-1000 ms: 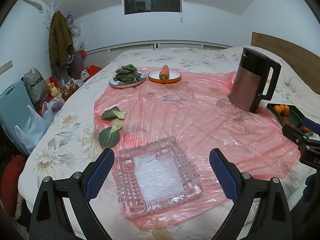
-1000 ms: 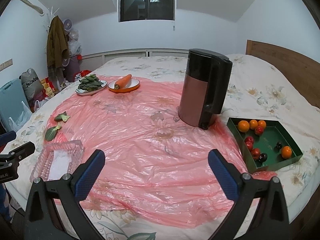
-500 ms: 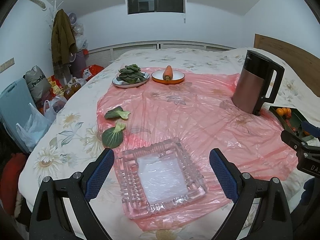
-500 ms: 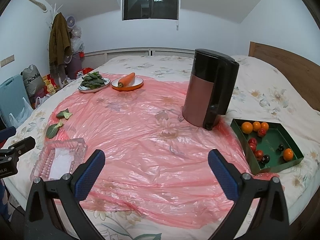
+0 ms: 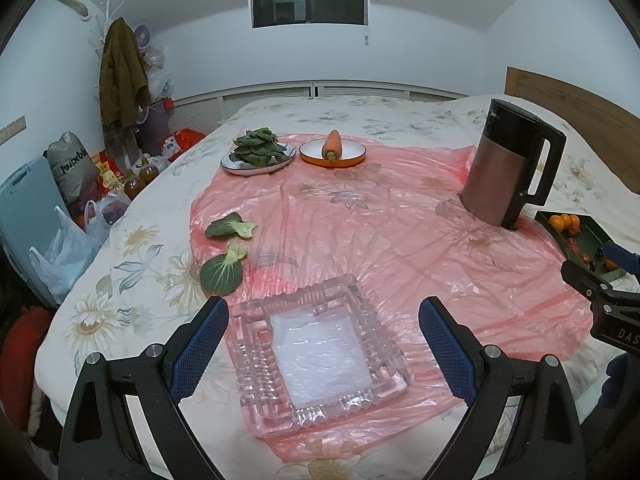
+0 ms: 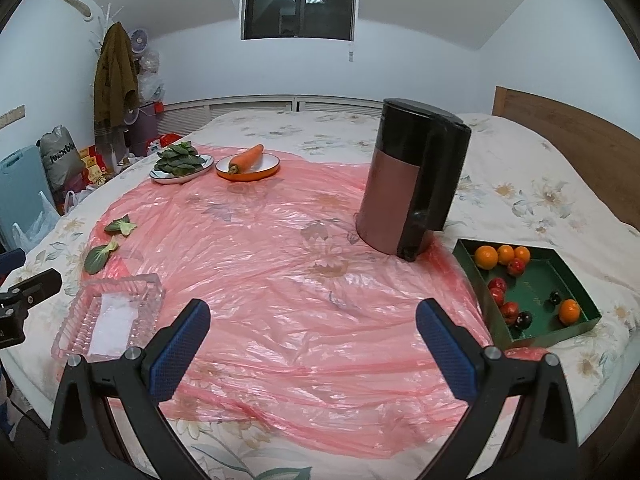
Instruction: Organize fruits
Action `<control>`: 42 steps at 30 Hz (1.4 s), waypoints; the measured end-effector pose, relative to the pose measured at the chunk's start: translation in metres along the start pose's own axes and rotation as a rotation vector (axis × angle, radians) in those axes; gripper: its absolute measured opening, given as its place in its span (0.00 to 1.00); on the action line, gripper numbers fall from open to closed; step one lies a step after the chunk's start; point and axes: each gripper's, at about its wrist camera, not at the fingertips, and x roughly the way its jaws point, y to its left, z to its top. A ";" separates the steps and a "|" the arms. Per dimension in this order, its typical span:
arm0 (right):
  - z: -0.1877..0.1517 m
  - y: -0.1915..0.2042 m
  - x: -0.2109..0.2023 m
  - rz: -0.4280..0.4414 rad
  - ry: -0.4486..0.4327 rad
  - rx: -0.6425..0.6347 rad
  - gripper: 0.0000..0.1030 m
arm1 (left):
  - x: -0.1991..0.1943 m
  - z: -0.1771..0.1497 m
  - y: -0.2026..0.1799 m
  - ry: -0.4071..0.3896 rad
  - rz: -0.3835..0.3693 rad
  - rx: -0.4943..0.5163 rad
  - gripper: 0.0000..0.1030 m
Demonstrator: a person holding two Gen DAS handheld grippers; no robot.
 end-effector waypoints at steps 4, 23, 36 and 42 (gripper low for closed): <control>-0.001 -0.008 0.000 -0.017 0.002 0.011 1.00 | -0.001 0.001 -0.002 0.001 -0.002 0.000 0.91; -0.002 -0.017 0.003 -0.035 0.014 0.009 1.00 | 0.002 0.001 -0.003 0.016 -0.020 0.006 0.91; -0.001 -0.019 0.006 -0.036 0.016 0.005 1.00 | 0.003 0.004 -0.005 0.016 -0.024 0.001 0.91; 0.000 -0.022 0.009 -0.041 0.021 0.012 1.00 | 0.004 0.004 -0.005 0.013 -0.018 -0.001 0.91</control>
